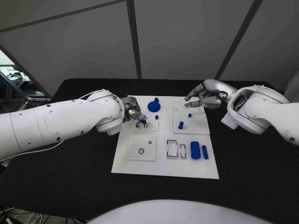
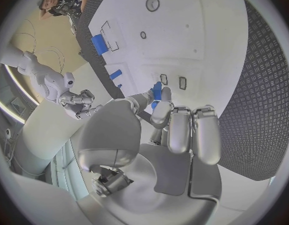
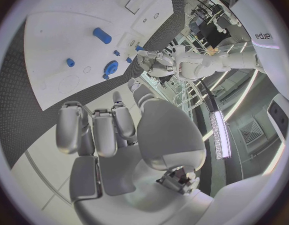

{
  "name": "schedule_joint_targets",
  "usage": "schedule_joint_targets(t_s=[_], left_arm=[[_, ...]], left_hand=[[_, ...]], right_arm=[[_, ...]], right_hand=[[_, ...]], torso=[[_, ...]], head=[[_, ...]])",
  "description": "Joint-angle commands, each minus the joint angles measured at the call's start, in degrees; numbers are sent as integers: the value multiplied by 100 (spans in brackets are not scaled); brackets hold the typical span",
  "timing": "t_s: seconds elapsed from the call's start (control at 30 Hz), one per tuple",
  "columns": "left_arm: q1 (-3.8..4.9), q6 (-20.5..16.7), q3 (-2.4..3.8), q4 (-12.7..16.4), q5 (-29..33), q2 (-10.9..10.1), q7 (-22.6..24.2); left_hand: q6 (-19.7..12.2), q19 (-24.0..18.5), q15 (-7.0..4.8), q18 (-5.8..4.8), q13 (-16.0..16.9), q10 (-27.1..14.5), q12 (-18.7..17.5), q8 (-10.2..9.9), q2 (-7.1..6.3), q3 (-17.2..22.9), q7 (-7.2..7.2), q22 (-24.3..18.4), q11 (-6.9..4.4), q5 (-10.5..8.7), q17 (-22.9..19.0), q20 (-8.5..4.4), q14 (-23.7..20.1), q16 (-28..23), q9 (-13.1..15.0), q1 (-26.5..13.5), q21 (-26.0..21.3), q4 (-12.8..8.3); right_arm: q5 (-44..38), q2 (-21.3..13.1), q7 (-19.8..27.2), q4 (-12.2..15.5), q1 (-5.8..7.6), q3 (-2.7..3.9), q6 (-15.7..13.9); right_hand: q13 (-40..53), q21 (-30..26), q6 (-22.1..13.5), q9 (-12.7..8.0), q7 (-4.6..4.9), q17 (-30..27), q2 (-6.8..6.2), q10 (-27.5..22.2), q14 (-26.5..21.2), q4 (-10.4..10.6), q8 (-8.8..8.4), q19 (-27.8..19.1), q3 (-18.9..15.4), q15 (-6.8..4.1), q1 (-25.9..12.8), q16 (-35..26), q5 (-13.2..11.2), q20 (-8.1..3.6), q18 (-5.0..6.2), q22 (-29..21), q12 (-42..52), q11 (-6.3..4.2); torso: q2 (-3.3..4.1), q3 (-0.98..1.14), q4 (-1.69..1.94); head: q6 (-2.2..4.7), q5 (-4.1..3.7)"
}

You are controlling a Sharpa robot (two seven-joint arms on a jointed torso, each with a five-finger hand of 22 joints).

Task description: Assemble the parts on the task board

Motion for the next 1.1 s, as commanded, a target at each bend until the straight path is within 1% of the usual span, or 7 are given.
schedule_joint_targets(t_s=[0.03,0.23,0.37,0.43,0.57,0.73,1.1], left_arm=[[-57,-671,4,53,-588,-4,107],[-151,-732,4,97,-843,16,61],[-177,-684,3,95,-889,36,24],[-190,-667,3,92,-916,47,9],[-222,-662,4,92,-988,61,-10],[-243,-634,4,85,-1023,79,-25],[-263,-413,5,36,-1038,145,-88]], left_hand=[[25,216,-42,-933,5,47,38,25,-3,908,-36,738,-10,21,296,-21,270,4,17,-45,20,-844],[27,221,-44,-935,8,53,41,31,-10,936,-37,747,-11,20,296,-23,270,4,24,-56,25,-846],[29,222,-45,-935,7,55,40,36,-16,951,-38,748,-12,20,297,-25,270,5,29,-62,25,-847],[30,223,-46,-935,7,56,40,39,-20,961,-39,748,-13,21,296,-26,270,4,33,-65,25,-849],[31,222,-49,-934,-3,55,31,53,-37,1003,-41,745,-15,37,297,-29,270,4,47,-82,23,-854],[31,220,-49,-934,-3,55,31,54,-39,1006,-41,743,-16,38,297,-29,270,4,48,-83,22,-855],[31,221,-49,-934,-3,56,31,55,-39,1007,-41,744,-16,38,297,-29,270,4,49,-84,22,-855]], right_arm=[[-58,12,45,-12,12,5,3],[-218,36,56,-25,12,5,0],[-307,45,58,-25,12,5,-1],[-355,45,62,-22,12,5,-15],[-534,40,69,-8,12,5,-55],[-650,43,72,0,12,4,-77],[-702,55,104,6,12,4,-135]], right_hand=[[-13,-20,-16,-9,-3,191,38,-31,295,14,-8,-8,9,-26,11,-10,33,6,33,-4,-29,-1],[-15,-21,-12,-9,-5,187,35,-28,295,38,-4,-5,-4,-26,-20,-15,66,5,33,-4,-30,-2],[-15,-21,-12,-9,-5,187,35,-28,295,38,-4,-5,-4,-26,-20,-15,66,5,33,-4,-30,-2],[-17,-21,-11,-9,-5,188,34,-29,295,40,-3,-4,-5,-27,-22,-15,72,5,33,-3,-32,-2],[-16,-22,-8,-10,-7,187,33,-26,295,48,-1,-3,-7,-28,-29,-17,100,4,33,-3,-31,-4],[-16,-22,-7,-10,-8,184,32,-26,295,50,0,-2,-8,-28,-31,-19,109,4,33,-3,-31,-5],[-24,-28,-4,-10,-10,173,33,-30,293,52,3,-6,-6,-30,-30,-28,133,3,35,-12,-39,-7]], torso=[[2,7,3],[5,3,-9],[12,-1,-13],[11,2,-13],[15,2,-11],[14,1,-10],[13,2,-8]], head=[[7,14],[25,24],[26,27],[25,28],[20,9],[10,6],[-11,0]])
